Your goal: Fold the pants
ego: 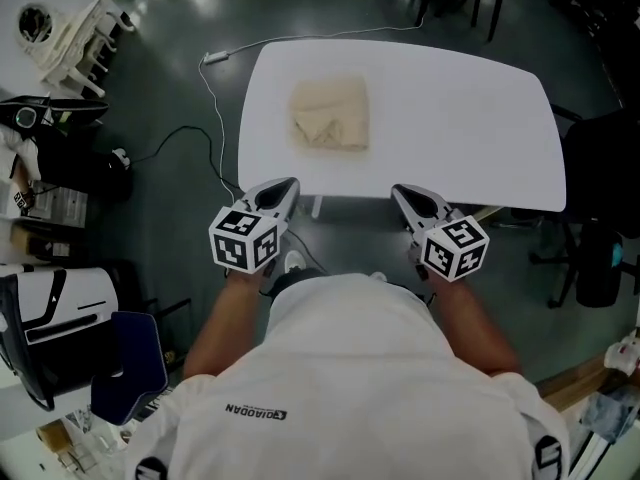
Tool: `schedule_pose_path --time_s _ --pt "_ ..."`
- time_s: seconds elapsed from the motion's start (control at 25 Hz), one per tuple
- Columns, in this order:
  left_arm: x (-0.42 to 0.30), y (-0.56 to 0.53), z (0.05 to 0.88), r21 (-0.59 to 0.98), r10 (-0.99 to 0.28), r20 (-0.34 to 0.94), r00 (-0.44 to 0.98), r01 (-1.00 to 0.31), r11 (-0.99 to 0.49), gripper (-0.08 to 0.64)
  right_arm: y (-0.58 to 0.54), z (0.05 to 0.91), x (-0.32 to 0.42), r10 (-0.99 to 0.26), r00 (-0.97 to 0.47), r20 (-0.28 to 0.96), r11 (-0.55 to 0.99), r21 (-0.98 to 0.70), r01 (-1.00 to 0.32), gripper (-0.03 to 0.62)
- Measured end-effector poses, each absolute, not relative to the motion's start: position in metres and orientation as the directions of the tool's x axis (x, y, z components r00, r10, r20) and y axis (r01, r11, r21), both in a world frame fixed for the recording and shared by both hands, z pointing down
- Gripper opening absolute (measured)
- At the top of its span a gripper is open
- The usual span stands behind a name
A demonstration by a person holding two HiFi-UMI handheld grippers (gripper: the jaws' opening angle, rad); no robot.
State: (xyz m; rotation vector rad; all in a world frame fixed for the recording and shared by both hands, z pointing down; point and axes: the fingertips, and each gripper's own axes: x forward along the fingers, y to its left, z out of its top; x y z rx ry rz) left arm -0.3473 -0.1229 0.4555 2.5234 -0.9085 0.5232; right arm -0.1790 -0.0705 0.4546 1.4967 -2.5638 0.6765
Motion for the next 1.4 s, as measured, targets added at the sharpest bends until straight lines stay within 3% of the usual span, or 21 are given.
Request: schedule_pose_path --time_s 0.68,1.4 --pt "-0.437 -0.186 0.488 0.287 -0.209 0.502 0.839 -0.389 -0.875 0.028 -0.128 0.472 -0.298 -0.895 -0.272 0.354 0.155 -0.323 -0.933 0.018" --pt "-0.455 -0.202 0.492 0.313 -0.163 0.489 0.857 -0.347 -0.884 0.028 -0.129 0.482 -0.329 -0.889 -0.24 0.39 0.098 -0.35 -0.932 0.018"
